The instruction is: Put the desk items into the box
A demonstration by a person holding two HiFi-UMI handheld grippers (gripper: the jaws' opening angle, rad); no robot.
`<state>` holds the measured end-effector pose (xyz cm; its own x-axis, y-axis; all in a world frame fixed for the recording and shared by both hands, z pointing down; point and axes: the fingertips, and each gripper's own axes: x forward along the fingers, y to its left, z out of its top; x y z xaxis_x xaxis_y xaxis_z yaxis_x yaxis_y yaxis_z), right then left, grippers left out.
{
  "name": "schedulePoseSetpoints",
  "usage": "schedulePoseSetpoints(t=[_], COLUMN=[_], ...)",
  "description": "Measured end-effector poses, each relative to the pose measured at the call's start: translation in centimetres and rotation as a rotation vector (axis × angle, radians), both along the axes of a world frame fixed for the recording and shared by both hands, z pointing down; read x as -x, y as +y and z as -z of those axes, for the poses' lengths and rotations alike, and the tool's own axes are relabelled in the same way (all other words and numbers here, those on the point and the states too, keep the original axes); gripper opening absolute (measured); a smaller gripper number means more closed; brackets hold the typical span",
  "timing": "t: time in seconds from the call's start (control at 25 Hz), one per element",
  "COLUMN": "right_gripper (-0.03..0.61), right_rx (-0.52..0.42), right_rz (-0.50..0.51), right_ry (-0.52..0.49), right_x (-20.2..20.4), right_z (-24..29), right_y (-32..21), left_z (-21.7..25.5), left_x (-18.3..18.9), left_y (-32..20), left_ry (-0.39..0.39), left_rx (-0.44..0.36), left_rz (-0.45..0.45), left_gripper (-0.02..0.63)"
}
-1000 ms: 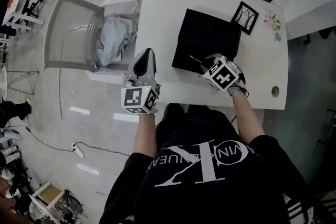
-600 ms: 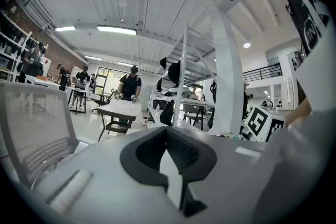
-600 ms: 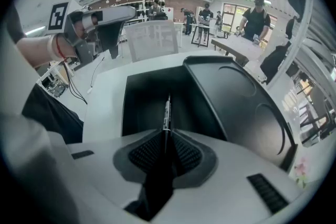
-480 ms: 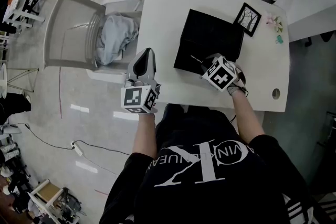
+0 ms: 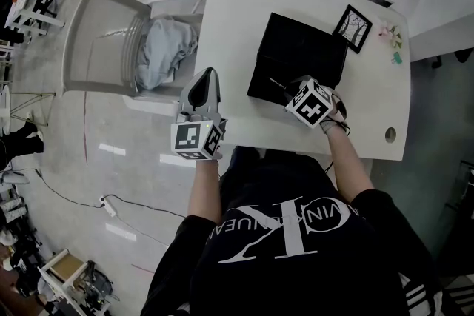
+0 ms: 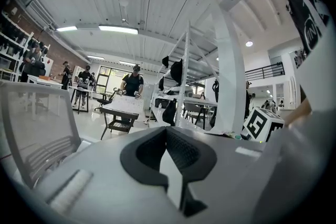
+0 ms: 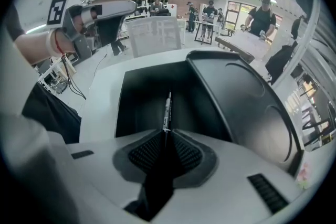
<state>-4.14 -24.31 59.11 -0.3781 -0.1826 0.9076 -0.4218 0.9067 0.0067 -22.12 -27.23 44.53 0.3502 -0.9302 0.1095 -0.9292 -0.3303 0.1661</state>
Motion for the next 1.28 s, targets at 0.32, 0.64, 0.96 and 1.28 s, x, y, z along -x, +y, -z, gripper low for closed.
schedulePoseSetpoints(t=[0.32, 0.64, 0.96, 1.28], right_gripper=[0.067, 0.069, 0.103, 0.103], right_rx=[0.011, 0.015, 0.003, -0.005], right_rz=[0.017, -0.005, -0.052, -0.135], right_ry=[0.021, 0.005, -0.033, -0.093], right_x=[0.2, 0.0, -0.2, -1.0], right_z=[-0.7, -0.6, 0.1, 1.3], right_y=[0.2, 0.1, 0.2, 0.3], left_z=[-0.2, -0.4, -0.3, 0.1], left_x=[0.6, 0.9, 0.8, 0.4], left_y=[0.3, 1.0, 2.0, 2.7], left_ry=[0.002, 0.009, 0.014, 0.016], left_rx=[0.006, 0.012, 0.008, -0.005], left_rz=[0.014, 0.028, 0.028, 0.018], left_gripper=[0.011, 0.011, 0.011, 0.011])
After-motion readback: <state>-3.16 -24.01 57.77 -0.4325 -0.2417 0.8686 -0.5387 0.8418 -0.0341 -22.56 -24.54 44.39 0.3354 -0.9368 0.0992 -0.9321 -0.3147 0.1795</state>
